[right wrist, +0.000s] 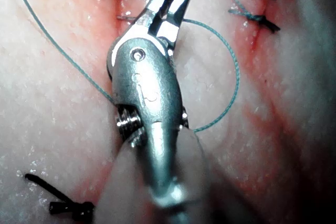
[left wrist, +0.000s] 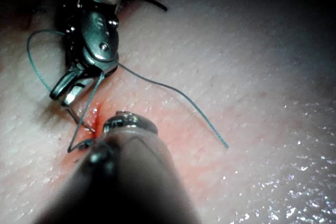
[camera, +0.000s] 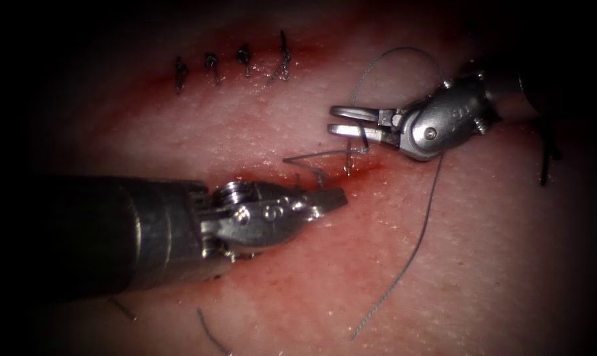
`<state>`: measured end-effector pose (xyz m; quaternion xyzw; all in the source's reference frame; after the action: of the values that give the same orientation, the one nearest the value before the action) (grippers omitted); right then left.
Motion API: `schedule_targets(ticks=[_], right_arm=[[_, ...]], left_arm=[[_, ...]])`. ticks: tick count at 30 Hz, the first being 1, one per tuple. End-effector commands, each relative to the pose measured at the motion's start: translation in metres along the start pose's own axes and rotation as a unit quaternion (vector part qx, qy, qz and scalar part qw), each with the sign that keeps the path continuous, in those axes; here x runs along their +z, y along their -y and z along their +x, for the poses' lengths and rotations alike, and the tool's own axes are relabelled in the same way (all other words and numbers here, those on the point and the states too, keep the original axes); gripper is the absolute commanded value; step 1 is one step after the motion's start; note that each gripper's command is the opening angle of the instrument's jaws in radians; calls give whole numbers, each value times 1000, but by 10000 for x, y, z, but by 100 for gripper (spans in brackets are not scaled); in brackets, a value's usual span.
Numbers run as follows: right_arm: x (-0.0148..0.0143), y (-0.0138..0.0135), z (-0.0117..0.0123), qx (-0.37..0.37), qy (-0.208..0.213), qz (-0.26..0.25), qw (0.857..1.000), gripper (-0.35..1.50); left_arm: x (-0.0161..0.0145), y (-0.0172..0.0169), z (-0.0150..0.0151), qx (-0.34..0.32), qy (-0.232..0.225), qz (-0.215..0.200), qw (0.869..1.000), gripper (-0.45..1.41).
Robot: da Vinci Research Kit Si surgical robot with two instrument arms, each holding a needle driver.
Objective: Wound Closure
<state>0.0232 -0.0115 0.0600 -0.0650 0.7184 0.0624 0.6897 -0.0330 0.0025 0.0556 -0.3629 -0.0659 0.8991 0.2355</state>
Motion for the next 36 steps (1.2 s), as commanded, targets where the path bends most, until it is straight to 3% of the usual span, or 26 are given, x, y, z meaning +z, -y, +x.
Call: schedule_targets(ticks=[1, 5, 11, 20, 36], right_arm=[[6, 4, -6, 0, 1, 2, 1000, -35], [5, 2, -6, 0, 7, 14, 1000, -35], [3, 2, -6, 1, 23, 41, 999, -35], [5, -1, -6, 3, 30, 62, 998, -35], [8, -7, -9, 48, 42, 74, 995, -35]], left_arm=[[8, -4, -2, 0, 0, -1, 1000, -1], [36, -12, -13, 11, -6, -6, 1000, -1], [54, -9, -26, 19, 5, -11, 1000, -1], [58, -31, -65, 28, 41, -26, 998, 0], [76, -52, -75, 29, 48, -36, 998, 0]])
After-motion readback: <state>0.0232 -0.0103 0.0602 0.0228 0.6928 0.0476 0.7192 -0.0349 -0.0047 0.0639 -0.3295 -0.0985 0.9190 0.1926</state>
